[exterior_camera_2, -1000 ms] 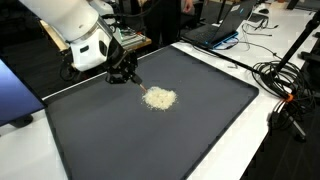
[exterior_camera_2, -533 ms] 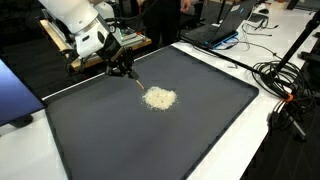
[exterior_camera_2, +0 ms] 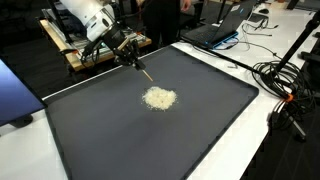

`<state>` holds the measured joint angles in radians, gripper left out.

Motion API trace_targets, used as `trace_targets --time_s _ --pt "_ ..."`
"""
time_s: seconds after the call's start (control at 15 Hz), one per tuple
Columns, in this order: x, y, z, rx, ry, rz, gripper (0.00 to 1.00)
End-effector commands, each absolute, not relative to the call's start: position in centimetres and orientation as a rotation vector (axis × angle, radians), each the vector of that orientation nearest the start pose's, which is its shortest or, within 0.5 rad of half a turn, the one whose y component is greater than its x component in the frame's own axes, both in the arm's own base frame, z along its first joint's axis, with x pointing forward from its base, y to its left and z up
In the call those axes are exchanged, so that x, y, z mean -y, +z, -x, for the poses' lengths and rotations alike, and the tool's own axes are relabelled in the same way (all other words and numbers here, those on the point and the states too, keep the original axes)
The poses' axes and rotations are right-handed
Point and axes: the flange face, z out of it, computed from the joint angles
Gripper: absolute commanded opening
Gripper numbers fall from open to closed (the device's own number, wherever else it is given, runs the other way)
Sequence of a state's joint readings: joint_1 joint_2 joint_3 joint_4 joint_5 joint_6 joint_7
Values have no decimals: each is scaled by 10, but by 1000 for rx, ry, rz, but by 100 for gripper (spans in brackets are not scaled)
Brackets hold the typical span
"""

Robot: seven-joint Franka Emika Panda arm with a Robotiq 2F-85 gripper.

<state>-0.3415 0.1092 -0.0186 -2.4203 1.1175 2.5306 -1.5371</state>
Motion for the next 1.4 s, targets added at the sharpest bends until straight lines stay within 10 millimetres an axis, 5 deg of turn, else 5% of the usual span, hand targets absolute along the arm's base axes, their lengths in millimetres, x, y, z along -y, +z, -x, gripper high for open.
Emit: trace_targets --time_s 0.0,0.53,1.0,1.33 --pt "150 273 -436 367 -772 2753 3" --pt "93 284 -451 516 -714 2988 3" --pt "76 272 -462 727 -573 3098 3" --pt "71 302 -480 869 -506 3159 3"
